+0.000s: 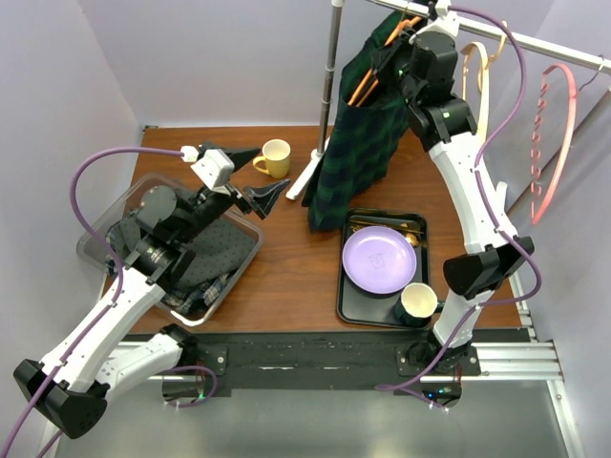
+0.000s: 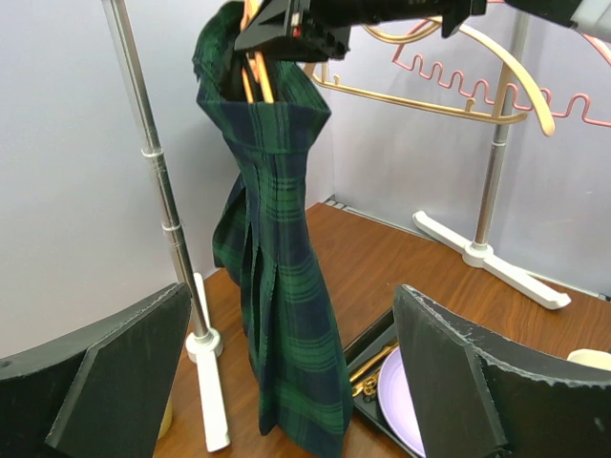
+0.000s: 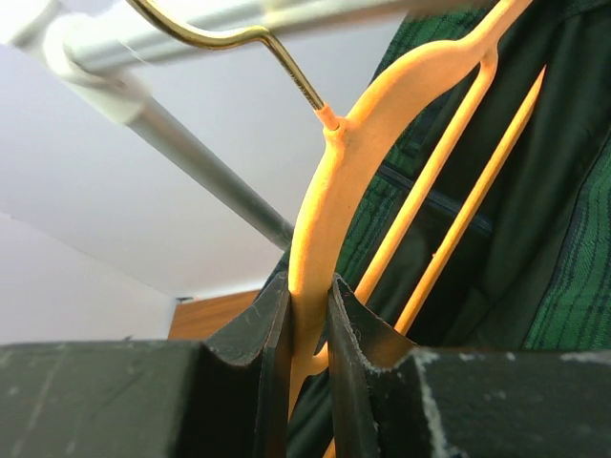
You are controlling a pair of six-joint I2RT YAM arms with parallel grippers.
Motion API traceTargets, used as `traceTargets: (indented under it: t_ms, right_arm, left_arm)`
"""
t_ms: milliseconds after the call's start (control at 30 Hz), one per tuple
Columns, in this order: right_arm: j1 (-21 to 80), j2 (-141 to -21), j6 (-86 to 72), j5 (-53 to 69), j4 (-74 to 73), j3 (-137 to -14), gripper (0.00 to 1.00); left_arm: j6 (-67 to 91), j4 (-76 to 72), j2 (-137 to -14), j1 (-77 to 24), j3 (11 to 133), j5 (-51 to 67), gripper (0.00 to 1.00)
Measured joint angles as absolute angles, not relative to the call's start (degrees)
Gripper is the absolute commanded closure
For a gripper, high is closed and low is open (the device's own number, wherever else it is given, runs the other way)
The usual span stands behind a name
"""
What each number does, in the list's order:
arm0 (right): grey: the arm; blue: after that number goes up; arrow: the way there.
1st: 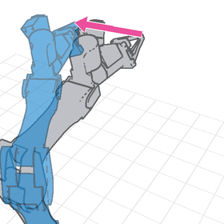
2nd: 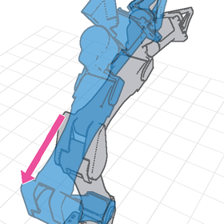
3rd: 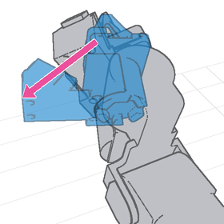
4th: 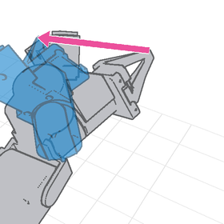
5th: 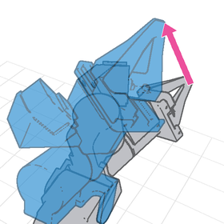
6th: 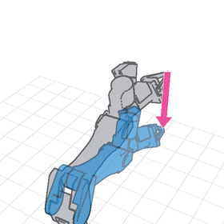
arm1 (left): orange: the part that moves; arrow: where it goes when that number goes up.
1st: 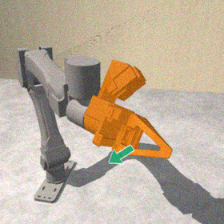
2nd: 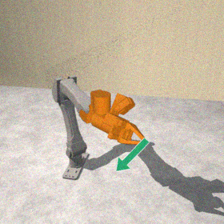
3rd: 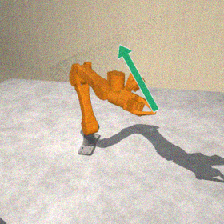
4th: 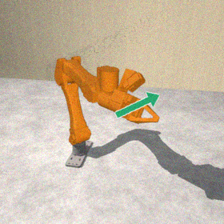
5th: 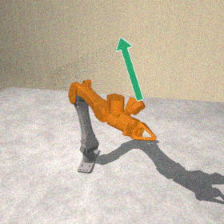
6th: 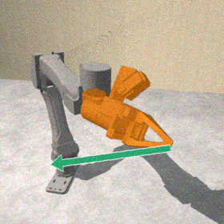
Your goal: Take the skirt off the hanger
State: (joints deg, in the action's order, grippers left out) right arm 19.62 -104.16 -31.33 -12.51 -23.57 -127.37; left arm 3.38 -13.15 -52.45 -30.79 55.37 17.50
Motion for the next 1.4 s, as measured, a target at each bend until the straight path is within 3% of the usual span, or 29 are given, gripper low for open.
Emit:
traceTargets:
  t_ms: [333,600,1067,1400]
  right_arm:
    - [19.6,-102.3,-32.0,-11.9,-24.3,-128.4,1.0]
    - [21.8,-92.9,-35.3,-9.1,-26.3,-121.2,1.0]
    - [30.7,-79.3,-44.0,-9.9,-26.1,-106.4,1.0]
    - [35.1,-78.2,-47.9,-14.3,-25.6,-101.9,1.0]
  left_arm:
    - [3.3,-12.8,-52.4,-30.8,55.4,16.1,0.07]
    - [3.2,-11.6,-52.8,-30.8,55.4,15.4,0.02]
    - [9.8,-15.5,-54.1,-32.6,55.9,27.4,0.0]
    - [10.9,-16.5,-58.5,-38.2,56.6,31.1,0.0]
